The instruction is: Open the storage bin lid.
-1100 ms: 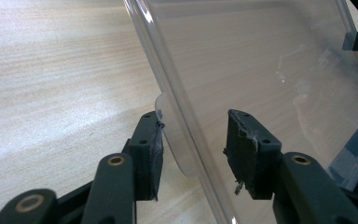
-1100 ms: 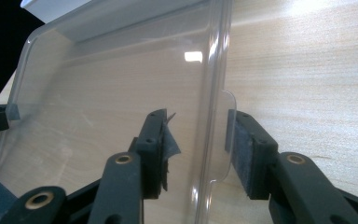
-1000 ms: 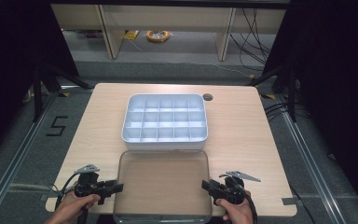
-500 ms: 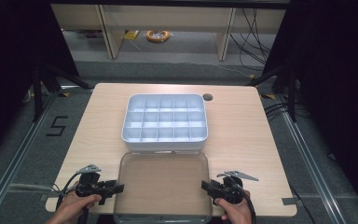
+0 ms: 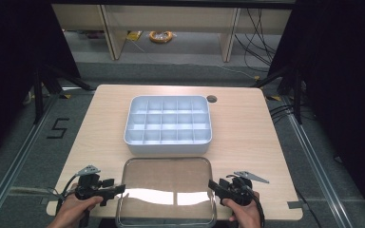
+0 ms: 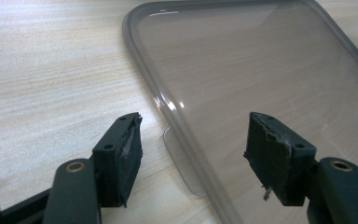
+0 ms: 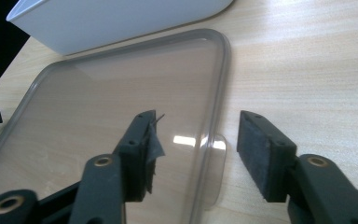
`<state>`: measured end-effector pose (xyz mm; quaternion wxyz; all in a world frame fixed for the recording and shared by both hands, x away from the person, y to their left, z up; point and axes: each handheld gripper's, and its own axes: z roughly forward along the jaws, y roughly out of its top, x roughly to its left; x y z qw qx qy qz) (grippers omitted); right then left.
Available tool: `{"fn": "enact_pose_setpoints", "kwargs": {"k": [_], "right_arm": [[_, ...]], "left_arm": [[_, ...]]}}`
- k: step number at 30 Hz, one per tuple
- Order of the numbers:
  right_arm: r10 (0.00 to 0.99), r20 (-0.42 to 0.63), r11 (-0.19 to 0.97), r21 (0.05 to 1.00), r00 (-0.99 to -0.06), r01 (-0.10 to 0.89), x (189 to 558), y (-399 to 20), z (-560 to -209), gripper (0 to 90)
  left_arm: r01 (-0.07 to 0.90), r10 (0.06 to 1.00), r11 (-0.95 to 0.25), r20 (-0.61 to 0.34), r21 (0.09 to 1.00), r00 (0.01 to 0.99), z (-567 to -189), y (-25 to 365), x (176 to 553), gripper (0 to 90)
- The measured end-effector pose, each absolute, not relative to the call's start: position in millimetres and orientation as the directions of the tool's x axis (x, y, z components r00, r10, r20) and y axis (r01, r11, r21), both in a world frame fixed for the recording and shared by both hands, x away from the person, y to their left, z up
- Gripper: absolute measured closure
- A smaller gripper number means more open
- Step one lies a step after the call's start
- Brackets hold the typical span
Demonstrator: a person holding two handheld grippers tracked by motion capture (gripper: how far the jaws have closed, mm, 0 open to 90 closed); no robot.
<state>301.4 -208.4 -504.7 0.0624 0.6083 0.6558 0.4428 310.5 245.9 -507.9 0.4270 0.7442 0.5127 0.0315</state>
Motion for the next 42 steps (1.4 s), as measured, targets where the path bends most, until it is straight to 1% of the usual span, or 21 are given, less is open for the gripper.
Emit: {"fn": "enact_pose_setpoints", "kwargs": {"k": [3, 4, 5, 7, 10, 12, 13, 14, 16, 17, 18, 19, 20, 23, 25, 29, 30, 31, 35, 41, 42], "right_arm": [[0.842, 0.477, -0.144, 0.650, -0.252, 0.746, 301, -207, -503, 43.0], [0.847, 0.447, -0.113, 0.681, -0.288, 0.724, 303, -210, -503, 41.5], [0.843, 0.468, -0.138, 0.664, -0.265, 0.735, 301, -207, -501, 40.1], [0.847, 0.437, -0.105, 0.697, -0.304, 0.709, 303, -210, -501, 37.6], [0.851, 0.444, -0.129, 0.696, -0.282, 0.707, 302, -208, -498, 36.3], [0.856, 0.416, -0.104, 0.720, -0.308, 0.686, 302, -210, -497, 35.1], [0.846, 0.448, -0.131, 0.701, -0.290, 0.701, 301, -207, -496, 34.6], [0.854, 0.409, -0.096, 0.732, -0.322, 0.675, 303, -210, -497, 34.1], [0.856, 0.397, -0.086, 0.741, -0.332, 0.666, 302, -210, -496, 32.5], [0.845, 0.441, -0.129, 0.717, -0.303, 0.685, 300, -208, -494, 31.9], [0.847, 0.412, -0.100, 0.745, -0.336, 0.660, 302, -211, -495, 31.1], [0.852, 0.404, -0.099, 0.748, -0.332, 0.656, 302, -211, -495, 30.6], [0.843, 0.444, -0.135, 0.720, -0.303, 0.681, 299, -209, -492, 30.2], [0.845, 0.421, -0.118, 0.747, -0.329, 0.654, 300, -211, -492, 28.0], [0.858, 0.397, -0.102, 0.754, -0.327, 0.649, 298, -213, -490, 27.7], [0.844, 0.433, -0.132, 0.739, -0.316, 0.660, 296, -208, -488, 26.9], [0.844, 0.406, -0.102, 0.763, -0.350, 0.639, 297, -211, -489, 26.8], [0.848, 0.414, -0.115, 0.754, -0.332, 0.646, 295, -209, -489, 26.7], [0.844, 0.396, -0.089, 0.769, -0.363, 0.633, 293, -211, -488, 26.6], [0.846, 0.413, -0.108, 0.751, -0.336, 0.652, 284, -211, -486, 26.3], [0.851, 0.391, -0.089, 0.764, -0.349, 0.638, 285, -212, -488, 26.3]], "left_arm": [[0.731, 0.788, -0.111, -0.389, 0.673, 0.478, -507, 246, 310, 32.9], [0.729, 0.787, -0.106, -0.391, 0.676, 0.478, -507, 245, 310, 32.1], [0.725, 0.785, -0.093, -0.398, 0.682, 0.475, -507, 245, 310, 31.3], [0.723, 0.783, -0.092, -0.399, 0.685, 0.477, -506, 244, 310, 29.4], [0.713, 0.778, -0.098, -0.394, 0.694, 0.490, -505, 244, 310, 27.6], [0.706, 0.773, -0.101, -0.391, 0.701, 0.499, -505, 244, 311, 26.8], [0.705, 0.772, -0.100, -0.392, 0.702, 0.500, -505, 244, 311, 26.1], [0.704, 0.770, -0.100, -0.394, 0.703, 0.502, -505, 244, 311, 25.6], [0.703, 0.769, -0.097, -0.395, 0.704, 0.502, -505, 243, 311, 24.4], [0.701, 0.767, -0.095, -0.397, 0.707, 0.504, -505, 243, 311, 23.8], [0.699, 0.763, -0.101, -0.395, 0.708, 0.511, -504, 243, 310, 23.3], [0.697, 0.763, -0.098, -0.397, 0.710, 0.511, -504, 243, 310, 22.8], [0.695, 0.761, -0.101, -0.395, 0.711, 0.515, -504, 243, 310, 22.5], [0.688, 0.758, -0.097, -0.395, 0.719, 0.520, -504, 242, 309, 21.2], [0.688, 0.756, -0.097, -0.396, 0.719, 0.521, -503, 242, 309, 20.5], [0.680, 0.755, -0.103, -0.388, 0.726, 0.529, -502, 243, 308, 19.7], [0.680, 0.752, -0.099, -0.393, 0.726, 0.529, -502, 242, 308, 19.4], [0.679, 0.753, -0.100, -0.391, 0.727, 0.529, -502, 242, 307, 19.1], [0.677, 0.750, -0.106, -0.388, 0.728, 0.536, -502, 242, 307, 18.3], [0.672, 0.751, -0.101, -0.387, 0.734, 0.535, -501, 240, 304, 14.9], [0.674, 0.747, -0.098, -0.394, 0.733, 0.536, -501, 240, 304, 14.6]]}}
